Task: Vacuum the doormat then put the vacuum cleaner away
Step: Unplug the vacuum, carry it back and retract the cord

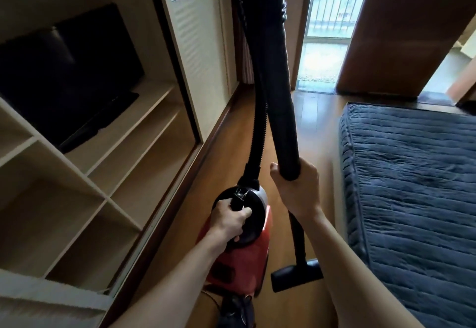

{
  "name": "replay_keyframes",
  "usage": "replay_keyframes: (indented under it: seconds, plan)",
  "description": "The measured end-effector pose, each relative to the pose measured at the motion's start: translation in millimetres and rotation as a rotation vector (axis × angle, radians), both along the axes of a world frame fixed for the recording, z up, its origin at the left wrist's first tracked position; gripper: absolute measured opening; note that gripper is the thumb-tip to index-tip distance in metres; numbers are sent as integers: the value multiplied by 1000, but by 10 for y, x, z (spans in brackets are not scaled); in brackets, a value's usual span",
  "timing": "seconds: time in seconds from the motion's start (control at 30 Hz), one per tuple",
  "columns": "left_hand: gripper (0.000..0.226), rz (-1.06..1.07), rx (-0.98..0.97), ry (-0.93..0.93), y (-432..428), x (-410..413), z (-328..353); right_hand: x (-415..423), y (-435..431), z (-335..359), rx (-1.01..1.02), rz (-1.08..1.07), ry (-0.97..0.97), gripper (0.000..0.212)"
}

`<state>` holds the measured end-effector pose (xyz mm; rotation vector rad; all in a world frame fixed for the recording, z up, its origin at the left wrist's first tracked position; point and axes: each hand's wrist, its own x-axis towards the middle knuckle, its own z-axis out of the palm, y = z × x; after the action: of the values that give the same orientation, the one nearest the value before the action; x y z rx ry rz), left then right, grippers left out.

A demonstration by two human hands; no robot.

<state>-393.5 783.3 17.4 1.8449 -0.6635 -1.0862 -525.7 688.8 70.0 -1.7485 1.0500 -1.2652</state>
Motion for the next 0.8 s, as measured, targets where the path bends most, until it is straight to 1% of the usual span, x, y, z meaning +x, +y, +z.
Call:
replay_keyframes:
  seconds: [0.2,0.33,0.47,0.63,0.8]
  plan:
    - [24,-45,0,24,-1035,468,-157,463,-969,-42,24,-77,37,49]
    - [27,-103,-3,51,-1743,816,-192,819,-1656,-9,54,-145,45,35]
    - [26,-145,-13,34,-2431,1159,-134,1095,-2335,69,38,-190,76,42]
    - [27,-165,-14,1,-3202,1520,-99,1347,-3043,169,36,-207,62,41]
    - [27,-172,0,-26,-3928,1790,-137,1558,-3825,116,33,-214,66,44]
